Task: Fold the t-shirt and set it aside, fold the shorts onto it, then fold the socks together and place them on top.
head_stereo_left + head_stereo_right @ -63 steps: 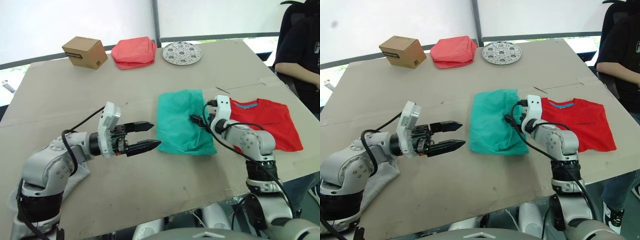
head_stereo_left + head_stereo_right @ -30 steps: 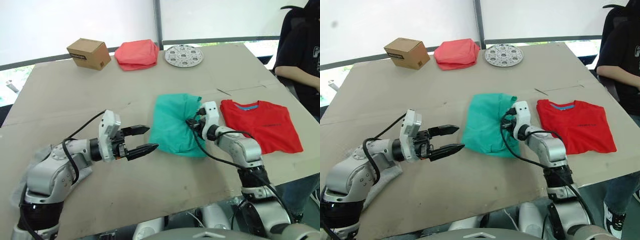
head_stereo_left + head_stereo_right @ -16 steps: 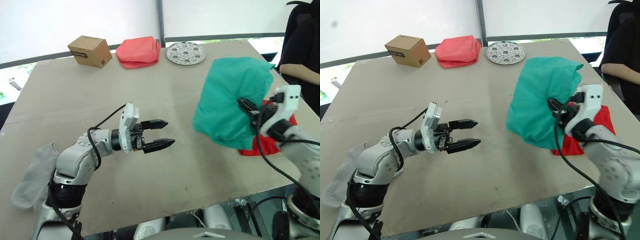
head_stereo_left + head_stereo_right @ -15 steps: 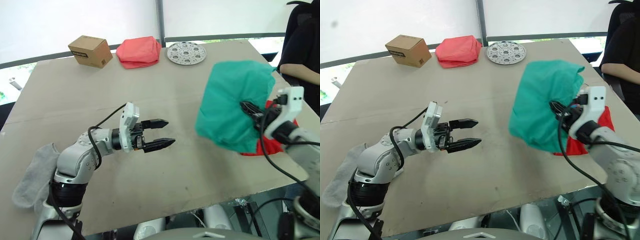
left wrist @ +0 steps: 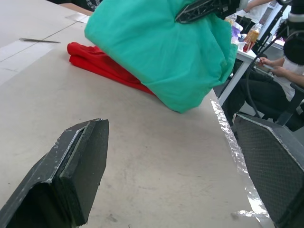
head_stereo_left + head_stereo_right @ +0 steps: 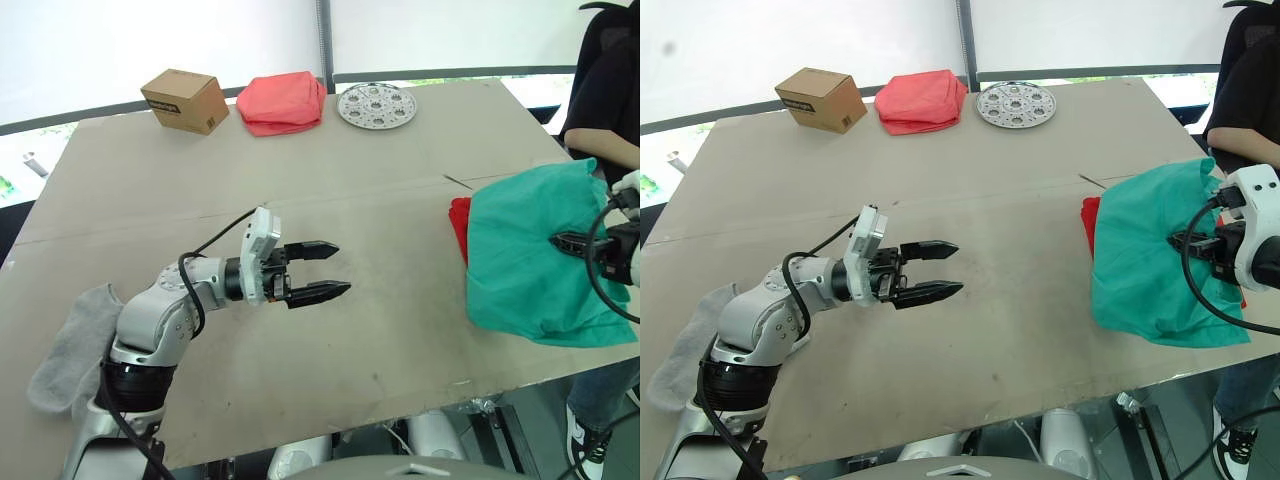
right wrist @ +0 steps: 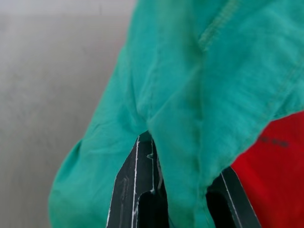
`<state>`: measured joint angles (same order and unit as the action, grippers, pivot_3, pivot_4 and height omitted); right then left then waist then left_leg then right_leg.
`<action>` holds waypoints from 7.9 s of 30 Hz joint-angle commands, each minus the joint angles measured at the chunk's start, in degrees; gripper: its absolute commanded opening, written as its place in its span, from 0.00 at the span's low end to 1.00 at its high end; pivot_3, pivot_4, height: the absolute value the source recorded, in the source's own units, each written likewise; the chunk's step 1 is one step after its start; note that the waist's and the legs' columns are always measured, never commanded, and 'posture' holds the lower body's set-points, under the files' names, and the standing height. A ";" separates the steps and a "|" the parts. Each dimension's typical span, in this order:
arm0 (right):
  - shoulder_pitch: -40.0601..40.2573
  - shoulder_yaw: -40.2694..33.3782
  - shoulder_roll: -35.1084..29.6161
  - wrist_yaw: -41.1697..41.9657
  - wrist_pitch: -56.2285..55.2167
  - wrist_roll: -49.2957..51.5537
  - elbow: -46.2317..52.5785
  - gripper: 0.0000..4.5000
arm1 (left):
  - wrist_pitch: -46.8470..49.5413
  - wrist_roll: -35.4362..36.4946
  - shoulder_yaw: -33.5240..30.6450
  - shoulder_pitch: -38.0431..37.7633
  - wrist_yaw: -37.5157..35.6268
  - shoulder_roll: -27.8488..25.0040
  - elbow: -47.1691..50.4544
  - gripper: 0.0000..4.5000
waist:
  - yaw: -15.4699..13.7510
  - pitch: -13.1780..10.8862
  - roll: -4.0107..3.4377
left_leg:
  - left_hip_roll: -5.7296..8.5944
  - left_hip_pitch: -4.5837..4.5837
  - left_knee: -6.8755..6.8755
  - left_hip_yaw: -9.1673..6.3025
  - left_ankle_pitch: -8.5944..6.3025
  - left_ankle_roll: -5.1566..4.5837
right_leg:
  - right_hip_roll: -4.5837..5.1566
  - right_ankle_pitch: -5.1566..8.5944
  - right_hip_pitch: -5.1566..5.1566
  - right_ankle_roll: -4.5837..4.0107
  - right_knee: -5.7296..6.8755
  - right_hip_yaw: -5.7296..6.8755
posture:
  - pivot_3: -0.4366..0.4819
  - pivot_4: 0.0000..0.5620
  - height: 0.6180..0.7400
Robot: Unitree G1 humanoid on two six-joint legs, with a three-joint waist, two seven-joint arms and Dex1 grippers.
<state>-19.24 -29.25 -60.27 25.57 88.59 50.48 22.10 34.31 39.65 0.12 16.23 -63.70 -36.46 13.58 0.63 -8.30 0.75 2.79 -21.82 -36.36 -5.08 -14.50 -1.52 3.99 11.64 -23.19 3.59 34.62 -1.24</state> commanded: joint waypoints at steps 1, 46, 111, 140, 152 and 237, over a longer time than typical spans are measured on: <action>-0.04 3.10 -5.10 5.43 -5.67 -2.39 -3.37 0.01 | -0.96 0.49 -0.50 -0.72 -0.12 -0.03 3.15 1.00 | 0.00 0.00 0.00 | 0.00 0.01 0.00 -0.01 0.00 0.00 | 0.00 0.00 0.00 0.00 0.00 -0.02 | 0.48 0.27 1.00; -20.51 38.35 -5.15 28.41 -48.77 -39.47 -45.98 0.36 | -1.55 4.13 -0.29 -8.54 2.43 -0.09 16.56 1.00 | -0.07 -0.08 -0.03 | 0.02 0.04 -0.05 0.03 0.01 0.03 | 0.03 -0.02 0.01 -0.03 0.00 -0.08 | 0.48 0.27 1.00; -2.54 43.68 33.15 24.99 -67.14 -29.76 4.43 0.99 | -24.61 -13.75 -34.61 -40.62 -0.51 -11.78 -7.95 1.00 | 0.18 0.20 0.40 | -0.05 0.08 0.03 -0.22 -0.03 0.09 | 0.14 -0.01 -0.21 -0.09 0.19 0.04 | 0.48 0.27 1.00; -2.00 44.79 33.91 23.65 -68.03 -31.93 3.81 0.99 | -16.31 -20.31 -37.28 -30.24 23.57 -12.20 -22.99 1.00 | 0.37 0.25 0.48 | -0.06 0.10 0.01 -0.15 -0.06 0.15 | 0.05 -0.17 -0.27 0.14 0.25 0.08 | 0.48 0.27 1.00; -1.99 44.18 33.62 23.33 -67.27 -32.03 4.34 1.00 | -12.66 -24.34 -34.16 -31.59 27.37 -11.75 -23.83 0.15 | 0.32 0.28 0.42 | -0.13 0.13 0.06 -0.12 -0.12 0.23 | 0.09 -0.19 -0.35 0.11 0.30 0.03 | 0.48 0.27 1.00; 3.53 40.00 24.37 19.13 -56.46 -27.26 17.01 1.00 | 49.95 -21.90 9.14 11.80 41.67 18.80 12.24 0.18 | 0.57 0.38 0.30 | 0.02 0.37 -0.61 -0.61 -0.19 0.16 | -0.31 -0.23 0.41 0.29 0.33 0.24 | 0.48 0.27 1.00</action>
<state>-14.63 12.40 -35.71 45.53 31.29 22.31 36.28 82.45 19.20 9.87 27.55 -24.80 -18.21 24.99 1.20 -7.92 1.04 2.80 -21.43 -36.87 -5.72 -14.68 -1.35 3.67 11.41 -22.80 3.86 34.94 -0.99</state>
